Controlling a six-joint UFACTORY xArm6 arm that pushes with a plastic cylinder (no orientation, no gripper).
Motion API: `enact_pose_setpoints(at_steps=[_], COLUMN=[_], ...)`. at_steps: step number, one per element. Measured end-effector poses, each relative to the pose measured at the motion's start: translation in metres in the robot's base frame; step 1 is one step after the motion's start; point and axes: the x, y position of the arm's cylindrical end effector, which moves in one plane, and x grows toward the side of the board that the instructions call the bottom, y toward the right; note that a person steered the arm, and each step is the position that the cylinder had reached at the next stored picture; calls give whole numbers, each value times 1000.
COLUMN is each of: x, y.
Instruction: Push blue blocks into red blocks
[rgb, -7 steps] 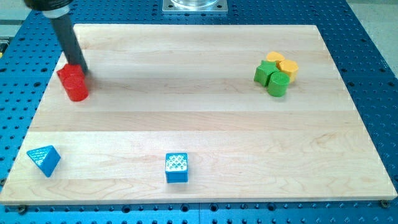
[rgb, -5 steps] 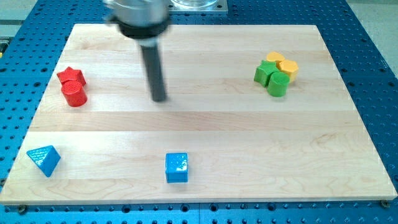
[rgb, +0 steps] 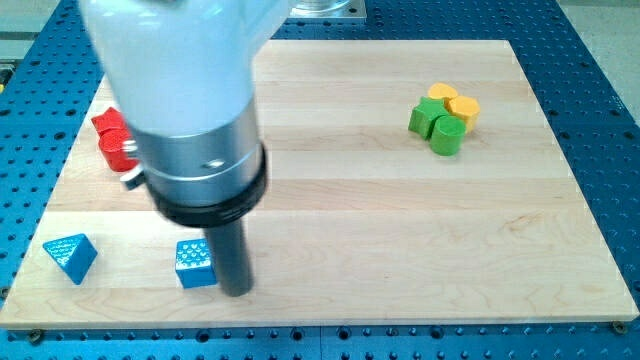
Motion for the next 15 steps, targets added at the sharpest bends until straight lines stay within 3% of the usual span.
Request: enact_pose_setpoints(at_steps=[1, 2, 4, 6, 10, 11, 13, 14, 15], x=[-13, 23, 6, -38, -57, -89, -162, -177, -72], y=[-69, -68, -191, -68, 7, -43, -59, -31, 3])
